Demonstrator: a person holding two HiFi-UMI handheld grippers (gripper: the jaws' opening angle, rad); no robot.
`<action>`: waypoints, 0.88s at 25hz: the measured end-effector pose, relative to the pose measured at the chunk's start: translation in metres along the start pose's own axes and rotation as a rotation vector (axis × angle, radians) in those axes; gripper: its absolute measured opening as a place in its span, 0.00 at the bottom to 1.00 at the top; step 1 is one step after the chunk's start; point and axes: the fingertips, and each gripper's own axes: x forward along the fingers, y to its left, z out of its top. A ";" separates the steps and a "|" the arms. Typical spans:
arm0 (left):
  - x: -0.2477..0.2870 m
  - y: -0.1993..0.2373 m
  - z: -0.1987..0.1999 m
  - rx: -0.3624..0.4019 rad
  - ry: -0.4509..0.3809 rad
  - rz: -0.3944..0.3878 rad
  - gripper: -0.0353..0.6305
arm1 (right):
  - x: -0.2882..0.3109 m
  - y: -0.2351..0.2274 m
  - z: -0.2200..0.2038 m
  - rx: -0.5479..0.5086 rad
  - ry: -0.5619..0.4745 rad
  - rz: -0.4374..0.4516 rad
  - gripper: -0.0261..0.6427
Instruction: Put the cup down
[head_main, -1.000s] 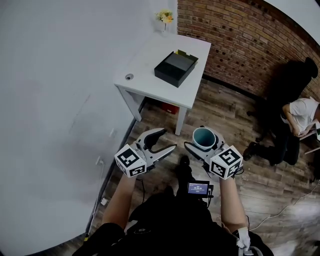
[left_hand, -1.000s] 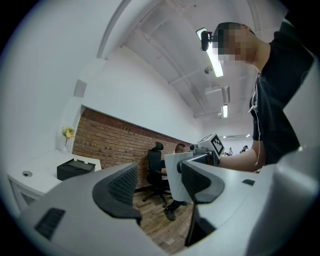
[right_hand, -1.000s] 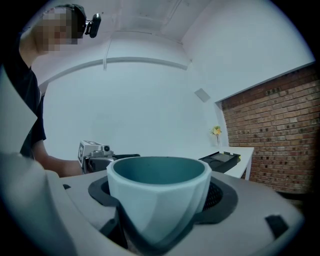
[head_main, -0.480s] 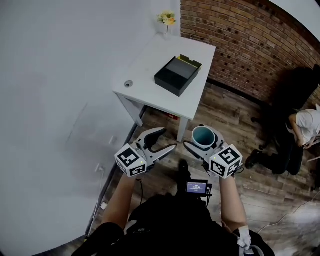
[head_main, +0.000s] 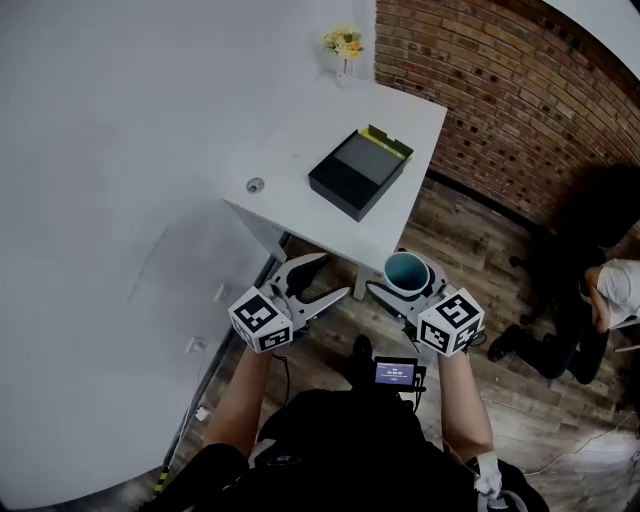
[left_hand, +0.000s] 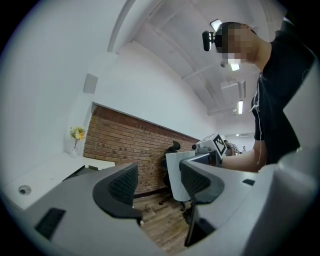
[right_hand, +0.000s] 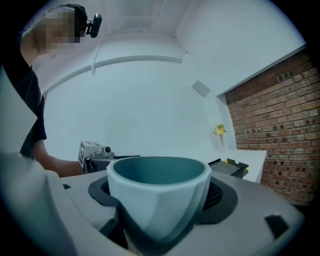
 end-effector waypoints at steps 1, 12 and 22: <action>0.006 0.007 0.003 -0.001 -0.002 0.006 0.47 | 0.004 -0.008 0.003 0.000 0.001 0.006 0.64; 0.069 0.063 0.018 -0.004 -0.002 0.040 0.47 | 0.036 -0.085 0.026 0.004 0.005 0.060 0.64; 0.088 0.091 0.017 -0.014 0.013 0.072 0.47 | 0.059 -0.112 0.029 0.021 0.018 0.099 0.64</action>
